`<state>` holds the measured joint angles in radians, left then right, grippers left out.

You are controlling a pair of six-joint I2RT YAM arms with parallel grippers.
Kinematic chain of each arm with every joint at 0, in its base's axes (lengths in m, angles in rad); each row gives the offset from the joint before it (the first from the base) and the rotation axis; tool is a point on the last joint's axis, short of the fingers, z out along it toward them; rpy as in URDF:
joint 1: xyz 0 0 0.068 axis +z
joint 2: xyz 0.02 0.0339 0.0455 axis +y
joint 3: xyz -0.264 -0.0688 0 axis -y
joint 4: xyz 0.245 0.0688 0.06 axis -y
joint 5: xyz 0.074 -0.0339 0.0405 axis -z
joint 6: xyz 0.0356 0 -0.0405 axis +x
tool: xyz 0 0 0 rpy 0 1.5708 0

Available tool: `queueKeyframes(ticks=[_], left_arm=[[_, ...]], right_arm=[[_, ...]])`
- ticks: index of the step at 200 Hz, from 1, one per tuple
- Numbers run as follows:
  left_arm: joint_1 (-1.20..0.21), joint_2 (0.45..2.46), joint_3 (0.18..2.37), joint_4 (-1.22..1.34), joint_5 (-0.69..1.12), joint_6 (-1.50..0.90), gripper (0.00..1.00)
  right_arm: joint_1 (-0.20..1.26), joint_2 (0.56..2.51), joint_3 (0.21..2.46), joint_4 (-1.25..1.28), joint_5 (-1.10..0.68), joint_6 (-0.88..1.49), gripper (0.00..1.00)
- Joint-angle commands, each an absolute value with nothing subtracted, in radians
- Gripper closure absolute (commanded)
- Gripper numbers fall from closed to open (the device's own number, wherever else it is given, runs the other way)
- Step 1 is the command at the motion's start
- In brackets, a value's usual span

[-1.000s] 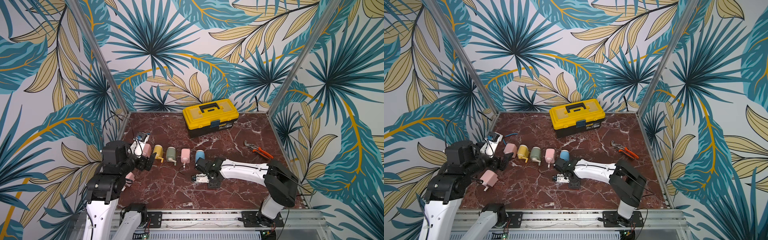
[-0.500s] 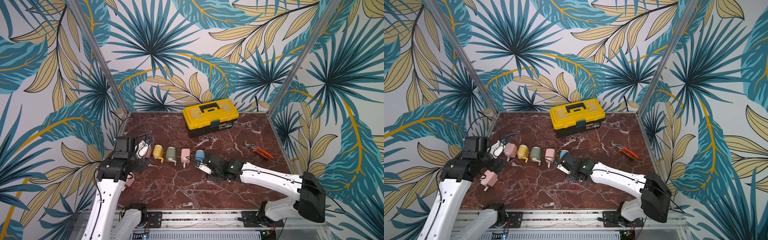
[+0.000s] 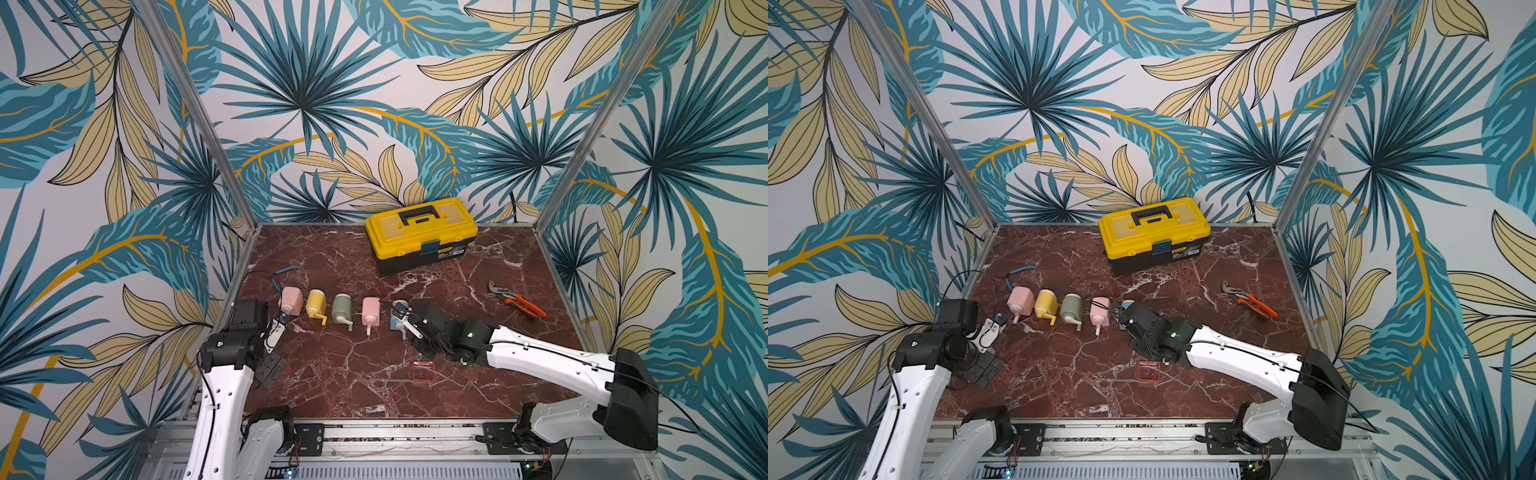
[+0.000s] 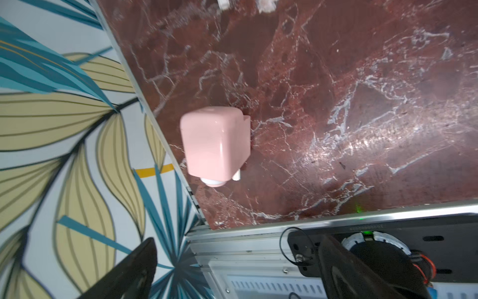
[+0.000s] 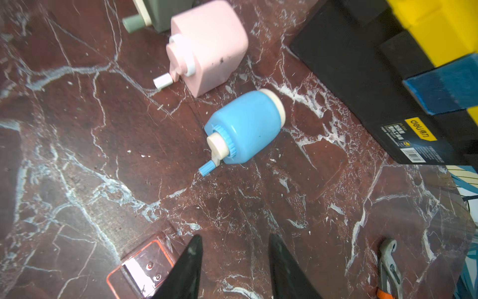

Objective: Put the tray back into the pencil sharpener
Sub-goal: Place the container at the center of the board, then pick up the pencil sharpener from the center of the board.

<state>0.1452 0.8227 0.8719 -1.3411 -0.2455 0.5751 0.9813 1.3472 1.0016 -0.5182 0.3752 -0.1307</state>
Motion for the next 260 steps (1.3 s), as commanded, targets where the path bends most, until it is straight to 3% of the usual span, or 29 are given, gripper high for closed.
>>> queueKeyframes(ticks=[1,72,213,260], left_arm=[[0.205,0.816,0.828,-1.346,-0.204,0.555,0.00],[0.313,0.850,0.830,-1.225,-0.271,0.549,0.00],[0.445,1.237,0.895,-0.974,-0.149,0.549,0.00],[0.449,1.314,0.892,-0.944,-0.081,0.520,0.08]], right_arm=[[0.979,1.259,0.962,-0.481,0.354,-0.062,0.56],[0.979,1.188,0.916,-0.487,0.298,-0.084,0.56],[0.979,1.104,0.878,-0.532,0.333,-0.061,0.57],[0.979,1.114,0.885,-0.515,0.353,-0.067,0.58]])
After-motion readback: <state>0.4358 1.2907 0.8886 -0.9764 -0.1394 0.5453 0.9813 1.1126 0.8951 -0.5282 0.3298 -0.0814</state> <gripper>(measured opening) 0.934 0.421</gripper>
